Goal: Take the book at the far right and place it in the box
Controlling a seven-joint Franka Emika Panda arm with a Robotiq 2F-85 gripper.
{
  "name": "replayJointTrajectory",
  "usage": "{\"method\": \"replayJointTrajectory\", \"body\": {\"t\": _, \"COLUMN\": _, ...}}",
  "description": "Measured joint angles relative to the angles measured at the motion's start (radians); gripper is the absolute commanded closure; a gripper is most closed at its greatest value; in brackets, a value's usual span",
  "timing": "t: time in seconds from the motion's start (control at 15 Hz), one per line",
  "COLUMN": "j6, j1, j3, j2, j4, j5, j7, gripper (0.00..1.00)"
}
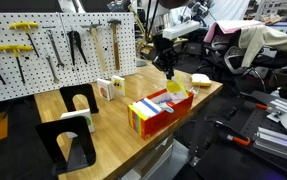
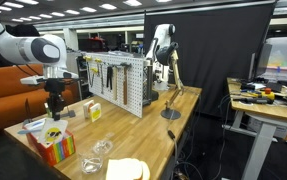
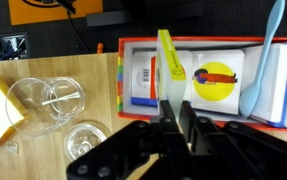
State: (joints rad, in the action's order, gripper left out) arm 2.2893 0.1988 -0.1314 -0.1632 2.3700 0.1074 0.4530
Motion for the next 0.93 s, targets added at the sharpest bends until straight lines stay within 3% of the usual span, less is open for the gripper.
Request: {"method": "replayJointTrajectory", "body": {"t": 0.93, "j6": -0.003, "j1": 0.032, "j3": 0.002, "j2": -0.06, "j4": -0.11, "j5": 0.073, "j7": 0.003, "gripper": 0.97}}
